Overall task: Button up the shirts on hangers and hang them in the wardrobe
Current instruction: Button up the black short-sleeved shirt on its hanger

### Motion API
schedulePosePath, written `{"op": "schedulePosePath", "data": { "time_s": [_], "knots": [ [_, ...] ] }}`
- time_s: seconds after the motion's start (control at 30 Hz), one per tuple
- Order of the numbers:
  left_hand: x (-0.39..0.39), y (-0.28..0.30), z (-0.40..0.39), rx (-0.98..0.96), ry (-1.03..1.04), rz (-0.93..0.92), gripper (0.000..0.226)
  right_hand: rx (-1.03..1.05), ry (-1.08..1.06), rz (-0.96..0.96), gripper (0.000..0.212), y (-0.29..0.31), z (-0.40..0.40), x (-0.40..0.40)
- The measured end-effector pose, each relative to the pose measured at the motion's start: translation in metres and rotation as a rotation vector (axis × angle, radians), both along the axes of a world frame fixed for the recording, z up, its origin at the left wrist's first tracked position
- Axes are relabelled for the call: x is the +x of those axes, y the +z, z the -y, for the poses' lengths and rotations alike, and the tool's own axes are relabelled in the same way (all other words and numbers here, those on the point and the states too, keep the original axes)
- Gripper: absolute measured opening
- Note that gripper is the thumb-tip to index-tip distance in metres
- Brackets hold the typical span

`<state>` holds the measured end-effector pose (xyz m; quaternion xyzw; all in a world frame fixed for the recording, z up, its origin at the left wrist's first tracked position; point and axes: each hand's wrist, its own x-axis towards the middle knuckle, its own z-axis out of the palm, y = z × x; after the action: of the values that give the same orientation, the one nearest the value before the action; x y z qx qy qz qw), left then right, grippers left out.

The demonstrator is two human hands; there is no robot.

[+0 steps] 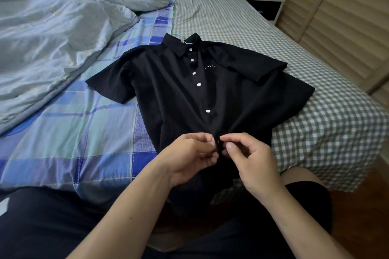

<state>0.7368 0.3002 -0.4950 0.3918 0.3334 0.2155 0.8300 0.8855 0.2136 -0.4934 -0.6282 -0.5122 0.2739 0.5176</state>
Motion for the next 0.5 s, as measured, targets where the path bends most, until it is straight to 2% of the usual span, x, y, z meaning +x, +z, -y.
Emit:
{"op": "schedulePosePath", "data": {
  "time_s": [0.07, 0.23, 0.4, 0.5],
  "knots": [
    [0.0008, 0.0000, -0.0001, 0.009, -0.007, 0.008, 0.014, -0.024, 0.003, -0.007, 0.022, 0.0020, -0.0016, 0.0020],
    [0.0028, 0.0035, 0.0010, 0.063, 0.043, -0.014, 0.024, -0.041, -0.034, 0.015, 0.019, 0.0014, -0.0060, 0.0024],
    [0.0051, 0.0040, 0.0041, 0.071, 0.085, -0.006, 0.020, 0.059, -0.063, 0.285, 0.016, -0.0010, -0.0043, -0.0011],
    [0.0046, 0.0014, 0.0050, 0.083, 0.096, 0.005, 0.020, 0.025, -0.086, 0.217, 0.017, -0.0011, -0.0037, -0.0020]
  ]
}}
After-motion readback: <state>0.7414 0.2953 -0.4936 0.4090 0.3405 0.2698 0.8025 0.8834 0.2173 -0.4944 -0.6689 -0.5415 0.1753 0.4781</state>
